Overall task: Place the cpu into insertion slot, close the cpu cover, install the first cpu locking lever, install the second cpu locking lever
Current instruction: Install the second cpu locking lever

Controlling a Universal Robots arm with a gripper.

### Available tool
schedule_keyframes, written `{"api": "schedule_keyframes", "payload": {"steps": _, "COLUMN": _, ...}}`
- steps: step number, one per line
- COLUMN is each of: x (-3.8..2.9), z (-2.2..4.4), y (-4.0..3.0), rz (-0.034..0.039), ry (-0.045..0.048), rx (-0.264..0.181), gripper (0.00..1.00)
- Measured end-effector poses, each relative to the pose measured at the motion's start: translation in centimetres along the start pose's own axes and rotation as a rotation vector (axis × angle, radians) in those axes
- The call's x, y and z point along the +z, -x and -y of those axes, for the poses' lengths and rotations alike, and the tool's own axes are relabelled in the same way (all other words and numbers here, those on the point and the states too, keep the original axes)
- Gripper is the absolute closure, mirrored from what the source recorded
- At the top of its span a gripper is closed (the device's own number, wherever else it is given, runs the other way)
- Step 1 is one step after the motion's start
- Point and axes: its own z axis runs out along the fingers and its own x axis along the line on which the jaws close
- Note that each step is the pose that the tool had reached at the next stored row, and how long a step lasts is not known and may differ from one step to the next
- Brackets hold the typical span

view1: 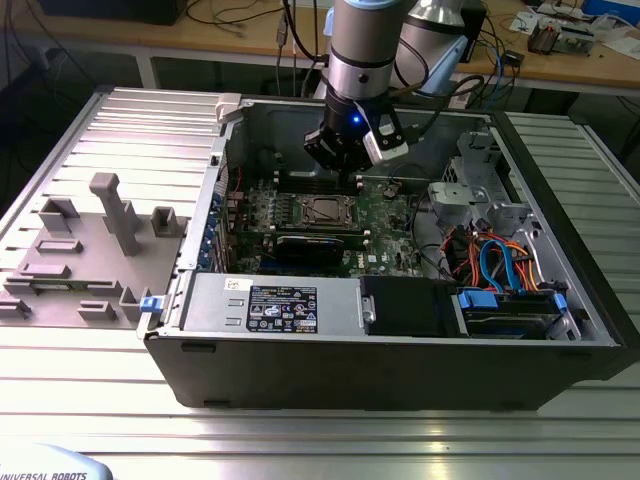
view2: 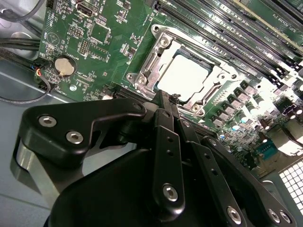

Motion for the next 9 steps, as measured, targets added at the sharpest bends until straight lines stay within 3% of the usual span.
{"api": "schedule_keyframes", "payload": {"steps": 9, "x": -0.07, "z": 0.67, "y": 0.01, "rz": 0.0000, "ry": 0.0000, "rx": 0.000, "gripper": 0.89}}
